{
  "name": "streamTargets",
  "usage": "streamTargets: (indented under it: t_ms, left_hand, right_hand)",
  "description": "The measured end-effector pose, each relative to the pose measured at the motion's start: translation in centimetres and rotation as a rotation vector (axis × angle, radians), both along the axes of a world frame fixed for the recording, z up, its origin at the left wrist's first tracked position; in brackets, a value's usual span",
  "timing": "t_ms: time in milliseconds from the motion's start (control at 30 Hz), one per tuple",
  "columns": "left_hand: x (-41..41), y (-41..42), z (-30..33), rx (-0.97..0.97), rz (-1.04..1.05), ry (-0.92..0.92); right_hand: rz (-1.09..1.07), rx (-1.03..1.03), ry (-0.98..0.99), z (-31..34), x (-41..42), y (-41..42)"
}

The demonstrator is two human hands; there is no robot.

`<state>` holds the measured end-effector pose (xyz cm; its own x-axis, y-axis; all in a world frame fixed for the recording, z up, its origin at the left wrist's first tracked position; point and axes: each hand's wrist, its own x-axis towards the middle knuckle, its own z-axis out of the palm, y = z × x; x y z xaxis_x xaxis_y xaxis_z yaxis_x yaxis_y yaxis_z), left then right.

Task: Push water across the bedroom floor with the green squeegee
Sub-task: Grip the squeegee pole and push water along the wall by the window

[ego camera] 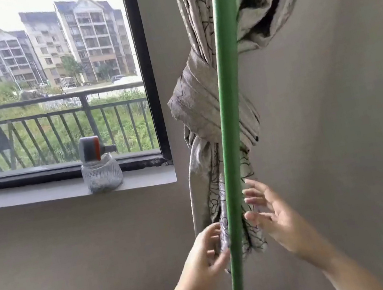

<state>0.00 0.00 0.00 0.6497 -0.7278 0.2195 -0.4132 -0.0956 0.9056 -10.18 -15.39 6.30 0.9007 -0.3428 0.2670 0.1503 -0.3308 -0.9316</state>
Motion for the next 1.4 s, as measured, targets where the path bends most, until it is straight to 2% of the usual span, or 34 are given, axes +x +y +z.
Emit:
streamTargets:
  t_ms: [67,167,567,833,1067,1400]
  left_hand:
    - [0.0,-1.2,0.6,0.042,0.001,0.006]
    - [-0.2,-2.3,-0.3,0.125,0.006,0.044]
    - [-3.9,-2.0,-1.7,0.185,0.174,0.016]
    - [-9.4,2.9,-1.7,0.181,0.080,0.000]
    - [-16.8,10.2,-1.3,0.203,-0.030,-0.018]
    - [-28.9,19.1,-0.8,0.236,-0.042,0.007]
  right_hand:
    - [0.038,-0.071,0.054,0.1,1.2,0.1]
    - [0.075,-0.070,0.104,-0.7,2.1,0.2]
    - [0.056,-0.066,0.008,-2.2,0.7,2.0]
    - [0.003,-0.089,-0.016,-2.1,-5.9,7.1]
    - [-0.089,-0.109,0.009,-1.7,-14.3,15.2]
    - [-0.175,-0.106,0.076,-1.3,-26.4,24.5]
